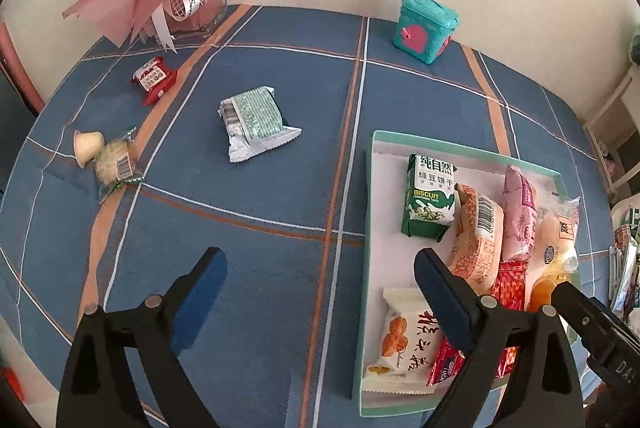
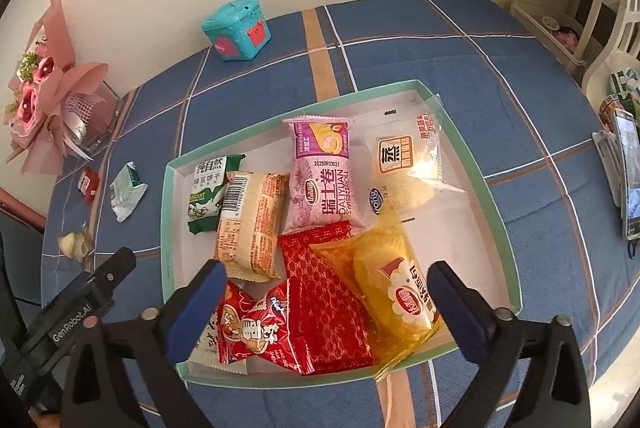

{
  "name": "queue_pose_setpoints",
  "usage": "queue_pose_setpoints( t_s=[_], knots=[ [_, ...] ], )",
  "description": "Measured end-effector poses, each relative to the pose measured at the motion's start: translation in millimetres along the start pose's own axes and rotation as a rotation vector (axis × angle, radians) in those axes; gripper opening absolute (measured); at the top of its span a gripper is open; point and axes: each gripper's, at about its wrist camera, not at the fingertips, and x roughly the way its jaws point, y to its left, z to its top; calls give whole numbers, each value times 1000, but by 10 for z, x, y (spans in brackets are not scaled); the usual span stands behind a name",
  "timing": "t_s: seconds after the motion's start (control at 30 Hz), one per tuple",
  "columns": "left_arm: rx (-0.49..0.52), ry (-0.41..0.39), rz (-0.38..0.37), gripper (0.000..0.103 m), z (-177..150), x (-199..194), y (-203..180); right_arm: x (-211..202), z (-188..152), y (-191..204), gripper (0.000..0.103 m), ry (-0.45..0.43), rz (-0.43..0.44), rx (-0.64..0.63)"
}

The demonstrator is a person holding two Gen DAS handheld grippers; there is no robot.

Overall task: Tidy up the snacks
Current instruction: 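Withdraw both tools toward the green biscuit packet and round cookie packet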

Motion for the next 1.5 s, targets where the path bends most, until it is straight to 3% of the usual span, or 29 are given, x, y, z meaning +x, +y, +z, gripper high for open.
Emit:
queue_pose_setpoints(
  t_s=[0.17,0.67,1.1,1.5],
  knots=[
    [-3,-1,7,100,6,4,38,17,-12,42,103,-2,7,-10],
    [-8,2,15,100,68,-45,235,105,-93,472,103,28,18,-89],
    [-126,-11,119,100,141,-98,1012,215,-320,1108,103,60,59,-187],
    [-227,-4,140,100,221,-158,1586,322,-534,1603,103,83,97,-261]
  ],
)
